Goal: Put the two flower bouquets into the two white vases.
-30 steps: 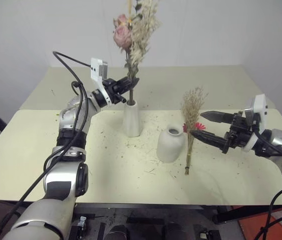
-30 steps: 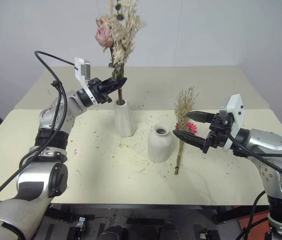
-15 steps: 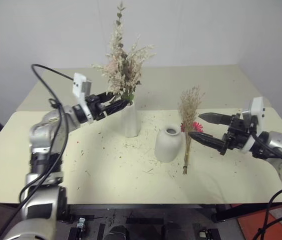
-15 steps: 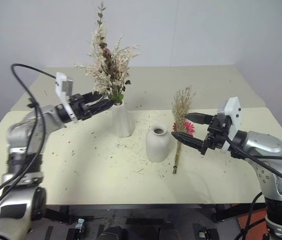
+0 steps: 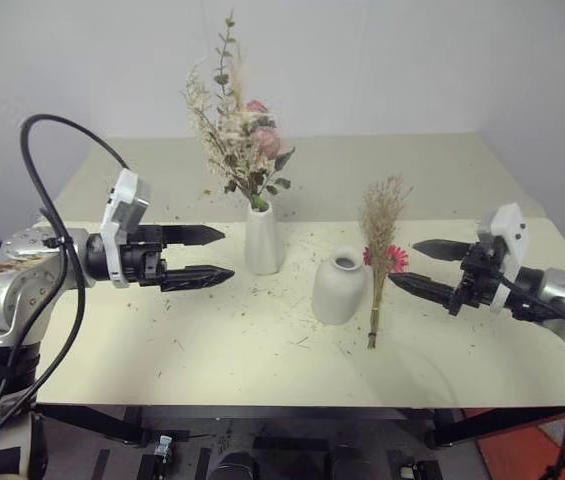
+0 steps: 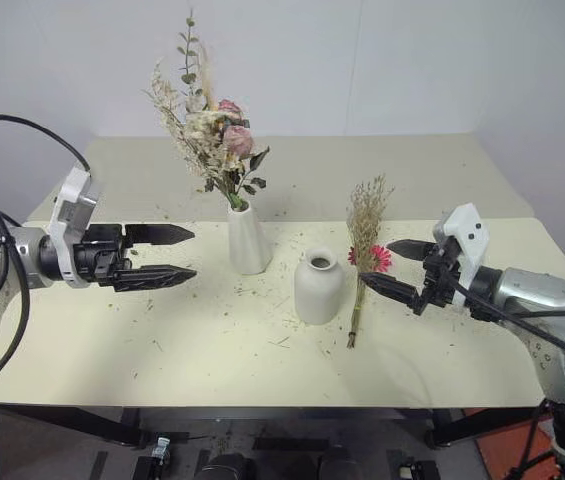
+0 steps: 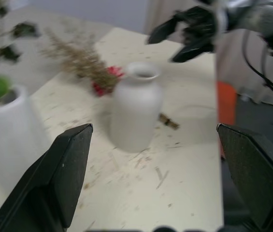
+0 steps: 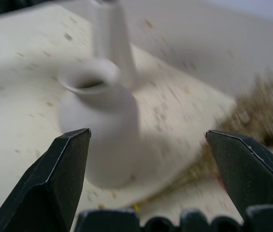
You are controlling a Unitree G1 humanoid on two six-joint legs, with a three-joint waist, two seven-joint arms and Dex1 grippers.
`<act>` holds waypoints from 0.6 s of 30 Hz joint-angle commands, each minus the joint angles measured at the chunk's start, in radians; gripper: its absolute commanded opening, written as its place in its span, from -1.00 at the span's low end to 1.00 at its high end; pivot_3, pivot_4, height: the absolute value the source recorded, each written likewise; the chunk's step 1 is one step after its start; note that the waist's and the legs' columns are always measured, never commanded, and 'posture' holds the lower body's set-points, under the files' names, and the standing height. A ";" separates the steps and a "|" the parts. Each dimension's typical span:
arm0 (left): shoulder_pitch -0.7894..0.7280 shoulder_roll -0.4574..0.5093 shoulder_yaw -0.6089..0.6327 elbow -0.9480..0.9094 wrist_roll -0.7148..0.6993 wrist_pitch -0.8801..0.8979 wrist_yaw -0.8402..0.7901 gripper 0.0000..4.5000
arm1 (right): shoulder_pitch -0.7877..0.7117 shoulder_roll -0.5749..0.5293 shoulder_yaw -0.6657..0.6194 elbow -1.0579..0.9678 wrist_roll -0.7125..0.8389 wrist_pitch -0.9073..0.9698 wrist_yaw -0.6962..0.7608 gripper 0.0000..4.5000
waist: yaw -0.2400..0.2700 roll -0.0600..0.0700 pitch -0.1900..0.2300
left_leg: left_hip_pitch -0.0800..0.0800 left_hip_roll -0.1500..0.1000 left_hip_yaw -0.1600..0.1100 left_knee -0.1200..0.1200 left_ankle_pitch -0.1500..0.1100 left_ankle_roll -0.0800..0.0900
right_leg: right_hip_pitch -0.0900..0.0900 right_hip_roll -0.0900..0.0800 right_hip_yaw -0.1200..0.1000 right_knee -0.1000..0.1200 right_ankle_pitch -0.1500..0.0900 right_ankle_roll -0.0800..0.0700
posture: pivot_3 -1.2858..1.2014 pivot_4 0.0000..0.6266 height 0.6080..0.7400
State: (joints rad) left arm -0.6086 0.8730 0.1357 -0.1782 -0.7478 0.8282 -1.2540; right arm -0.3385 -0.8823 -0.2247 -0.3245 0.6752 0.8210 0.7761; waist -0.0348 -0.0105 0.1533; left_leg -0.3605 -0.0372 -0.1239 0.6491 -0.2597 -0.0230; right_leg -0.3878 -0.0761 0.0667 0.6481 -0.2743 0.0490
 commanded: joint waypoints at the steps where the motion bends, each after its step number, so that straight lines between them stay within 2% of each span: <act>1: -0.079 0.015 -0.048 0.021 0.003 -0.028 -0.070 0.99 | -0.141 -0.004 0.008 -0.017 0.080 0.263 -0.124 1.00 | -0.008 0.000 0.000 | 0.000 0.000 0.000 0.000 0.000 0.000 | 0.000 0.000 0.000 0.000 0.000 0.000 | 0.03 -0.52 1.00; 5: -0.143 0.002 -0.111 0.068 0.035 -0.065 -0.121 0.99 | -0.291 0.052 0.030 0.043 0.096 0.521 -0.250 1.00 | -0.013 0.000 0.000 | 0.000 0.001 0.001 -0.003 0.000 0.000 | -0.001 0.001 0.001 -0.001 0.000 0.000 | 0.03 -0.52 1.00; 9: -0.176 -0.017 -0.139 0.100 0.055 -0.098 -0.148 0.99 | -0.470 0.078 0.171 0.147 0.033 0.772 -0.377 1.00 | -0.010 0.000 0.000 | -0.001 0.000 0.001 -0.003 0.000 0.000 | -0.002 0.000 0.001 -0.001 0.000 0.000 | 0.03 -0.52 1.00; 14: -0.175 -0.019 -0.146 0.105 0.060 -0.110 -0.159 0.99 | -0.624 0.088 0.325 0.403 0.082 0.793 -0.475 1.00 | -0.011 0.000 0.000 | -0.002 0.000 0.001 -0.003 0.000 0.000 | -0.004 0.000 0.001 -0.001 0.000 0.000 | 0.03 -0.52 1.00; 18: -0.175 -0.026 -0.146 0.105 0.063 -0.111 -0.159 0.99 | -0.684 0.126 0.411 0.549 0.069 0.793 -0.516 1.00 | -0.011 0.000 0.000 | -0.006 0.000 0.001 -0.003 0.000 0.001 | -0.007 0.000 0.001 -0.001 0.000 0.000 | 0.03 -0.52 1.00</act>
State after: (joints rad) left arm -0.7708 0.8470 -0.0210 -0.0631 -0.6880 0.7366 -1.4081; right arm -0.9916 -0.7700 0.1626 0.1817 0.7556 1.6045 0.2848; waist -0.0458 -0.0104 0.1533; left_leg -0.3668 -0.0371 -0.1231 0.6458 -0.2598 -0.0224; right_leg -0.3956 -0.0764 0.0673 0.6471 -0.2743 0.0489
